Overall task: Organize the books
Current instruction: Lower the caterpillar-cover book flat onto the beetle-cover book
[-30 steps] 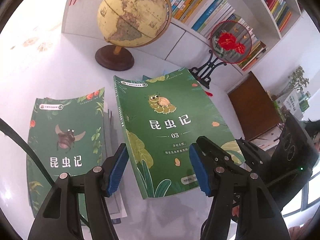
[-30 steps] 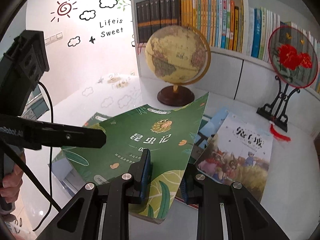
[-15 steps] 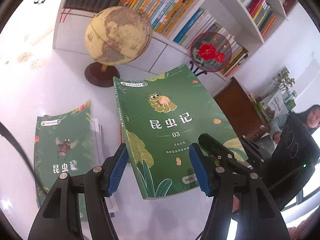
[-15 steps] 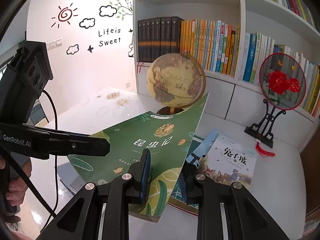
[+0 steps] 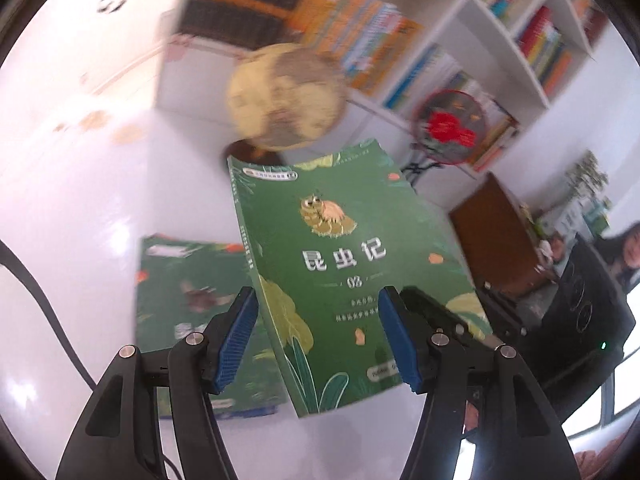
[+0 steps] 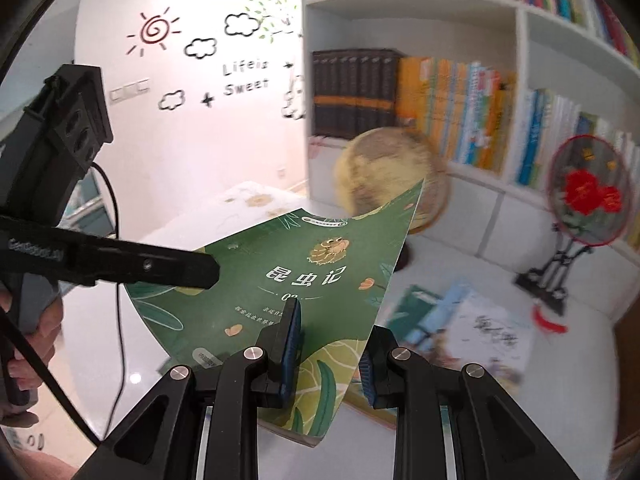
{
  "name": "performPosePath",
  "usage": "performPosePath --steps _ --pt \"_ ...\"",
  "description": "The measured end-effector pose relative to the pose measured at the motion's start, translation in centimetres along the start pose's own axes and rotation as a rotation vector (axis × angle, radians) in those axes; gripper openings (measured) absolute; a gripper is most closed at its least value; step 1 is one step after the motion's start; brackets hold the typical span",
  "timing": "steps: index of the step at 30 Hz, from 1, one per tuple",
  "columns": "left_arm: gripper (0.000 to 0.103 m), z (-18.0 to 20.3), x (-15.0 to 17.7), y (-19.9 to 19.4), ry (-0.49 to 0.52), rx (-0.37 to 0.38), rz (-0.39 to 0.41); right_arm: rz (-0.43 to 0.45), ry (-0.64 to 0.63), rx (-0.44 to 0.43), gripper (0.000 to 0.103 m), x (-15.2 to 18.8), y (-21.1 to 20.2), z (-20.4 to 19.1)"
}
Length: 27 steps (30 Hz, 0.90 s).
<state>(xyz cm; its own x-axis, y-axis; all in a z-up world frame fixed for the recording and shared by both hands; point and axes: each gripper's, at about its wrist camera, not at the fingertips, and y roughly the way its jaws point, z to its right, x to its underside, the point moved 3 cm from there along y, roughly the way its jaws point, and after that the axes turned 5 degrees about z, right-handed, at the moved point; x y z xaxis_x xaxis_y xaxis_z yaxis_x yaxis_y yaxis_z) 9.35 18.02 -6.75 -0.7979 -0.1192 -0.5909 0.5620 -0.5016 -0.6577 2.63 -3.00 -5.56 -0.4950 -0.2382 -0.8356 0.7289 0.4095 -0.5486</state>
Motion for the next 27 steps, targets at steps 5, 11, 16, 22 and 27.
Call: performPosePath --steps 5,11,16,22,27 --pt "0.059 -4.9 1.5 0.4 -0.061 -0.069 -0.005 -0.053 0.101 -0.130 0.025 2.1 4.2 -2.3" --pt "0.059 -9.5 4.5 4.2 -0.150 -0.087 -0.079 -0.171 0.250 -0.184 0.025 6.2 9.6 -3.2" --pt "0.059 -11.7 5.8 4.8 -0.193 -0.127 -0.086 -0.269 0.265 -0.210 0.025 8.3 11.7 -3.9" --pt "0.061 -13.3 6.7 5.4 -0.206 -0.159 -0.094 -0.364 0.311 -0.213 0.025 10.6 14.1 -4.7" --pt "0.062 -14.0 7.2 5.9 -0.198 -0.223 -0.118 -0.390 0.404 -0.249 0.032 11.7 15.1 -4.1"
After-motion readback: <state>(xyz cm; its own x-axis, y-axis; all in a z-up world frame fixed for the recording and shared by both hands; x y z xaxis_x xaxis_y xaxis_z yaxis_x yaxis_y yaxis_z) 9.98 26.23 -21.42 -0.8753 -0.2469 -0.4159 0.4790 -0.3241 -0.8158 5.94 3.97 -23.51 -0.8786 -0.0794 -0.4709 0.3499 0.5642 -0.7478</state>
